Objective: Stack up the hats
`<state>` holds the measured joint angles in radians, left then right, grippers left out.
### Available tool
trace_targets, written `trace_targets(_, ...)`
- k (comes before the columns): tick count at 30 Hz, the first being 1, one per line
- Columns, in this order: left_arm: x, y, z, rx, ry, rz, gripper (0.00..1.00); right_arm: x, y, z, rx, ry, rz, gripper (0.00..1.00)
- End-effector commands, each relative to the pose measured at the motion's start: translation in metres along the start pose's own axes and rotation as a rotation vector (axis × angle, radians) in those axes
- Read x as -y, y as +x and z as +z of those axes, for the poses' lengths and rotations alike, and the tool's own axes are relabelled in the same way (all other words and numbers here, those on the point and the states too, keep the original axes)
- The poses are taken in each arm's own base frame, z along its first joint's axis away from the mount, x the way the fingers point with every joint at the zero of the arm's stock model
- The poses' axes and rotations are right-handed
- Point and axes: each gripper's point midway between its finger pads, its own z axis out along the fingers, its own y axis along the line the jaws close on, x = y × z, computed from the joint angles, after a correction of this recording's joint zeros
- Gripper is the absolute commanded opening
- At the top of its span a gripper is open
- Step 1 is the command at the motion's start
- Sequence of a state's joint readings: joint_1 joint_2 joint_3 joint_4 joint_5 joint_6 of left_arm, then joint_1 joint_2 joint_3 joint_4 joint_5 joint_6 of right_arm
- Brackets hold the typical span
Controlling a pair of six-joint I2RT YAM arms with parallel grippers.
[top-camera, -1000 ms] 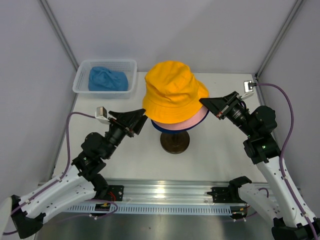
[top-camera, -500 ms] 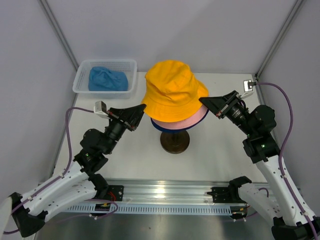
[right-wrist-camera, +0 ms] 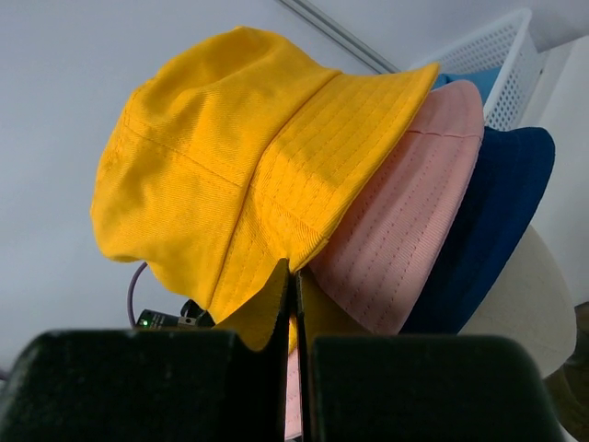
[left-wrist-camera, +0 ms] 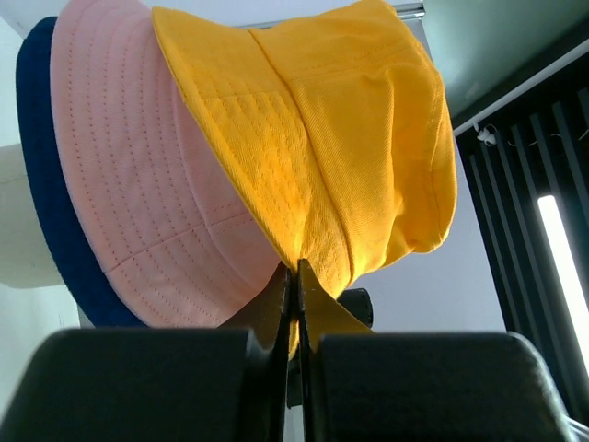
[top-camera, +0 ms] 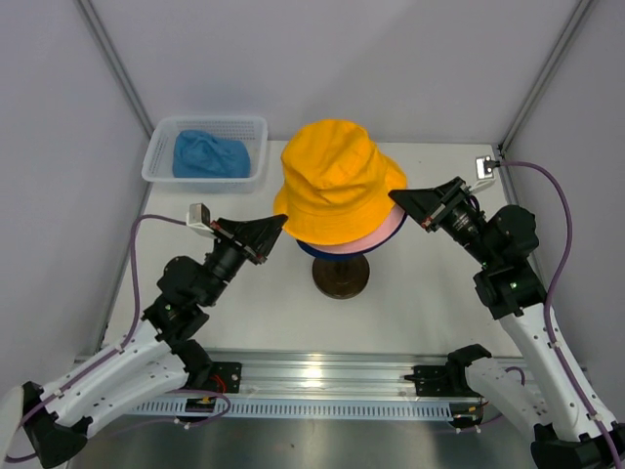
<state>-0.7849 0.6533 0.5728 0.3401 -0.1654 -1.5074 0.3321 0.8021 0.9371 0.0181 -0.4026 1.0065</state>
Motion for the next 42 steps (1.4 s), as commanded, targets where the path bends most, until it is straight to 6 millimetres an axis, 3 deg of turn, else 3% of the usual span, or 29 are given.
trace_targets(1,-0.028,-0.008,-0.010,0.038,-0.077,0.051,0.01,0.013,-0.001,0.002,0.005,0.059,-0.029,0.00)
trace_targets(7,-0.080,0.005,-0.010,-0.030,-0.207,0.062,0.01,0.026,-0.003,-0.001,0.022,0.132,-0.048,0.00)
trace_targets(19,-0.107,0.012,-0.006,-0.069,-0.296,0.102,0.01,0.037,-0.002,-0.009,0.025,0.206,-0.064,0.00)
trace_targets(22,-0.102,0.011,-0.009,-0.072,-0.277,0.132,0.01,0.034,-0.006,-0.009,0.032,0.209,-0.084,0.12)
trace_targets(24,-0.090,0.010,-0.009,-0.071,-0.255,0.150,0.01,0.028,-0.013,-0.008,0.051,0.198,-0.091,0.28)
trace_targets(29,-0.076,0.003,-0.009,-0.049,-0.235,0.233,0.09,-0.006,-0.029,0.001,0.084,0.087,-0.124,0.49)
trace_targets(31,-0.068,-0.004,-0.009,-0.017,-0.234,0.261,0.14,-0.011,-0.036,0.007,0.094,0.074,-0.134,0.50)
trace_targets(35,-0.052,-0.019,-0.013,0.046,-0.213,0.325,0.38,-0.010,-0.042,0.015,0.101,0.086,-0.154,0.52)
trace_targets(42,-0.005,-0.062,-0.031,0.224,-0.137,0.444,0.55,-0.004,-0.056,0.016,0.158,0.127,-0.191,0.54)
